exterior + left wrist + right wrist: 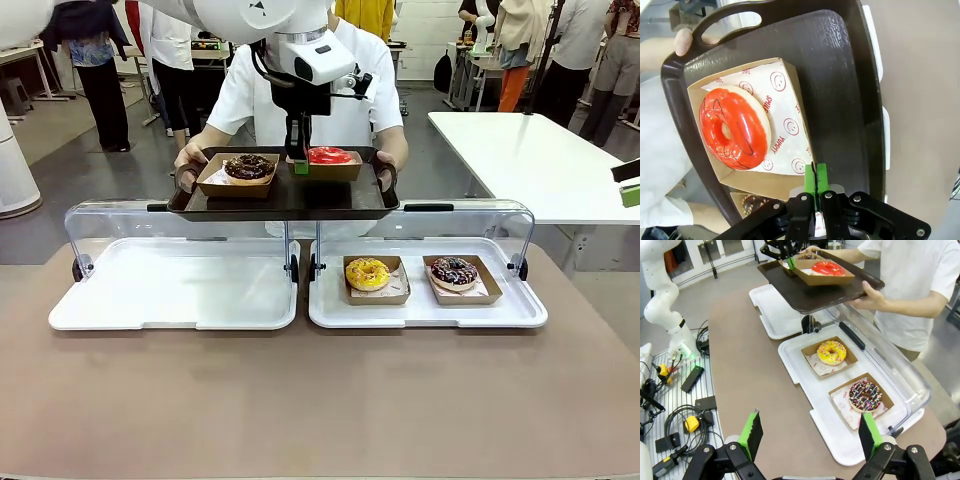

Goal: Provide the desired donut to the person.
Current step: Place the picked Paper togo box onto the Handle tray extended by the person.

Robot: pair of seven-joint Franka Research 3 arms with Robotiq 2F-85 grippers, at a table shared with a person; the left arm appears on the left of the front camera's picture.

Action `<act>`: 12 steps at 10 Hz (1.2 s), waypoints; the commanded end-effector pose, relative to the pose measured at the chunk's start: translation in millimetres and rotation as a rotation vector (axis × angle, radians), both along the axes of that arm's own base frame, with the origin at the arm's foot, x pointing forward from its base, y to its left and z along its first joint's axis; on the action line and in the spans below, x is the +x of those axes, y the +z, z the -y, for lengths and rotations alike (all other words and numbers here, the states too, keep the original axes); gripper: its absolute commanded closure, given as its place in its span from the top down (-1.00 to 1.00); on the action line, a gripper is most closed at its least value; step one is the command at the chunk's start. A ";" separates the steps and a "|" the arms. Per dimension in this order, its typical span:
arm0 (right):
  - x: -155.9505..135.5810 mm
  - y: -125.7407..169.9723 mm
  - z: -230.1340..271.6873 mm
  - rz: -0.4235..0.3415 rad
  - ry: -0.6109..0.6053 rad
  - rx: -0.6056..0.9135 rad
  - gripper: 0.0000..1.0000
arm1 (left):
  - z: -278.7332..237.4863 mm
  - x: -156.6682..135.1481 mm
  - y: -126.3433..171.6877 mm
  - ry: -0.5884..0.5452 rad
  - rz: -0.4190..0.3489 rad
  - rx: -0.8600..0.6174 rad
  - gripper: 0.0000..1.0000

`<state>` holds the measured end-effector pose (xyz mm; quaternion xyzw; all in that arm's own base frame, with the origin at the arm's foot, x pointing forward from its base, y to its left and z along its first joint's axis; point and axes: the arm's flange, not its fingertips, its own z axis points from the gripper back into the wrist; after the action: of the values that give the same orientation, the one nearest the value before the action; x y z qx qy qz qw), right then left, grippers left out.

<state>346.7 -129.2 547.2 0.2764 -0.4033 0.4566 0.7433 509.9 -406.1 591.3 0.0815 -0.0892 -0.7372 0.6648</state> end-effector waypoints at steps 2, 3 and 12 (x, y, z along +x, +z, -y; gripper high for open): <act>1.8 -0.9 -1.1 0.016 0.006 0.020 1.00 | 9.4 13.6 -1.7 -0.013 -0.015 0.029 -0.98; 1.8 -0.9 -1.1 0.016 0.006 0.020 1.00 | 8.8 16.2 -3.6 -0.013 -0.015 0.027 -0.98; 1.8 -0.9 -1.1 0.016 0.006 0.020 1.00 | 3.8 17.5 -3.1 0.001 -0.029 0.032 1.00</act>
<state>346.7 -129.2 547.2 0.2764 -0.4033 0.4566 0.7433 522.2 -407.6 581.7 0.0740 -0.0764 -0.7382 0.6661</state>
